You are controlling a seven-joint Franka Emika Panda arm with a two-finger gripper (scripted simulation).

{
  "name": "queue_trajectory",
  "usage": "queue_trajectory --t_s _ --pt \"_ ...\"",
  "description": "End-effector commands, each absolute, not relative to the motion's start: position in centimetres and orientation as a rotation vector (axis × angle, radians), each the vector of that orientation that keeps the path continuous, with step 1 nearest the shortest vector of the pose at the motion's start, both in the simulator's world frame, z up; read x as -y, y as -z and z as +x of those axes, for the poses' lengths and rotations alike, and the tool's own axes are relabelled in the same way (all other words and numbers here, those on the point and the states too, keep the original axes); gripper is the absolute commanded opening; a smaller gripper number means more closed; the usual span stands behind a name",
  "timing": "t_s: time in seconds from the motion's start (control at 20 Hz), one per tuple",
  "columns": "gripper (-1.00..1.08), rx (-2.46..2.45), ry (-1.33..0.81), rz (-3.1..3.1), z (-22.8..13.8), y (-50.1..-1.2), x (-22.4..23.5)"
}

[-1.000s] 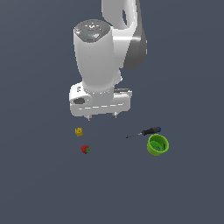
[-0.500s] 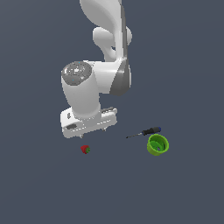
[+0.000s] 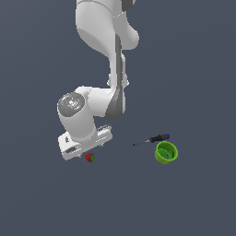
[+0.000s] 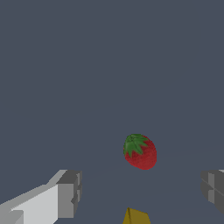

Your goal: Pick up a designated object from a clutter of objects.

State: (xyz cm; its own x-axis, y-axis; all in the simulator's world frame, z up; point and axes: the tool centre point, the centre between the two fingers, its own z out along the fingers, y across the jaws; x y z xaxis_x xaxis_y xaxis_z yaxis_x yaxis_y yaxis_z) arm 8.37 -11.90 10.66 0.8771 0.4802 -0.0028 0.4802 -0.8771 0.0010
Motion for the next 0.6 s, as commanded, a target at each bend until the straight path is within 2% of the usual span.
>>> queue_trajectory --t_s 0.0,0.55 --pt "1.0 -0.826 0.001 3.03 8.5 -9.4 12.5" --pt "1.0 -0.896 0.002 3.011 8.6 -7.4 13.6"
